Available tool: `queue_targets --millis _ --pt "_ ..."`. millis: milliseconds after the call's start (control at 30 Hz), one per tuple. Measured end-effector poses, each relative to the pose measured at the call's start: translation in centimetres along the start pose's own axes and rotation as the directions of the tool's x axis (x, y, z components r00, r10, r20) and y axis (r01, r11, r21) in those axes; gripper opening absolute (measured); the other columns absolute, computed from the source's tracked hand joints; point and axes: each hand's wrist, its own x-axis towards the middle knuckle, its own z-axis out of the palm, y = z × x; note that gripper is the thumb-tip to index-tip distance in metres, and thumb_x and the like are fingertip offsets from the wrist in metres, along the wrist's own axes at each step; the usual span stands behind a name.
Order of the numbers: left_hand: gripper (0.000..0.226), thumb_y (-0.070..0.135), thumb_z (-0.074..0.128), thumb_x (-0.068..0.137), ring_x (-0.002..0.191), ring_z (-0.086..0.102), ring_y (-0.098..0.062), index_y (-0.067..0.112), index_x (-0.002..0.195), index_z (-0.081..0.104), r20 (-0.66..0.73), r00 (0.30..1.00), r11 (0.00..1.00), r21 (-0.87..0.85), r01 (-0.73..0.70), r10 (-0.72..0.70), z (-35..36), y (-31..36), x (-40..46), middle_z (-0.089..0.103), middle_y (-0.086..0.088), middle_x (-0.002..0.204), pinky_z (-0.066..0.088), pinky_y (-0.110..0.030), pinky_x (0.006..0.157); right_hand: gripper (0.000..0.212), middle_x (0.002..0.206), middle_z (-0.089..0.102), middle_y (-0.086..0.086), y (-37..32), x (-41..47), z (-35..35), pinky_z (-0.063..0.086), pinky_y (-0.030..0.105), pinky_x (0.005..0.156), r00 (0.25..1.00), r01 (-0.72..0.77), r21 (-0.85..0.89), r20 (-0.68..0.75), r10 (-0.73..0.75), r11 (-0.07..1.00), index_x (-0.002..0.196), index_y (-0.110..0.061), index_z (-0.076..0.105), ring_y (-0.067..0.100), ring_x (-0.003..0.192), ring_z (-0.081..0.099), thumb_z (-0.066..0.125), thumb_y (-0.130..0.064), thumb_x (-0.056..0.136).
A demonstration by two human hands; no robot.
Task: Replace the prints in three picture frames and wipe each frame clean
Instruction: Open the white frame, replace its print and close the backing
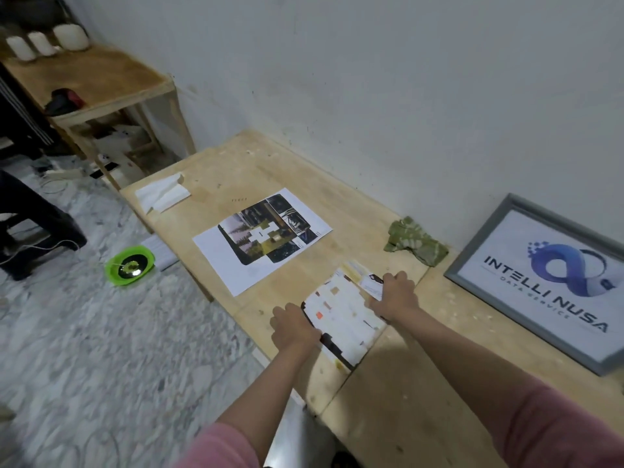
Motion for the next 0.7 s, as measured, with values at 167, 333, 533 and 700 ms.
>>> queue_targets --millis 167,333,533,700 --pt "0.033 0.024 0.073 0.075 0.100 0.052 -0.026 0.014 0.088 0.045 0.034 0.999 0.995 -0.094 0.040 -0.037 0.3 1.0 0.1 0.049 -0.009 0.113 0.043 -0.031 0.070 0.064 0.099 0.039 0.003 0.4 1.2 -0.7 0.039 0.030 0.060 0.998 -0.010 0.158 0.069 -0.002 0.987 0.099 -0.012 0.039 0.022 0.086 0.048 0.080 -0.047 0.065" --pt "0.021 0.005 0.062 0.079 0.061 0.044 -0.015 0.011 0.079 0.042 -0.055 0.997 0.933 -0.358 0.032 -0.055 1.9 0.9 -0.9 0.049 -0.003 0.077 0.035 -0.025 0.050 0.045 0.076 0.063 0.004 0.5 1.2 -1.2 0.055 0.037 0.061 0.974 -0.069 0.349 0.224 -0.012 0.935 0.086 -0.014 0.044 0.024 0.061 0.069 0.081 -0.028 0.064" --pt "0.026 0.010 0.068 0.083 0.084 0.055 -0.020 0.009 0.104 0.054 -0.079 0.969 0.532 -0.845 0.059 -0.234 2.1 1.4 -3.3 0.054 -0.004 0.095 0.047 -0.029 0.074 0.037 0.062 0.030 0.000 3.1 -1.2 -2.2 0.023 0.027 0.049 0.997 -0.082 0.692 0.050 0.065 0.717 0.061 -0.018 0.029 0.017 0.053 0.033 0.058 -0.013 0.083" --pt "0.029 -0.005 0.050 0.077 0.062 0.026 -0.019 0.013 0.061 0.034 -0.035 0.997 0.616 -0.788 0.016 -0.070 3.2 2.1 -6.0 0.029 -0.005 0.061 0.020 -0.026 0.053 0.016 0.073 0.057 0.008 7.6 -6.3 -1.9 0.051 0.032 0.058 0.969 -0.181 0.848 0.069 0.235 0.497 0.068 -0.010 0.052 0.024 0.064 0.057 0.054 -0.010 0.084"
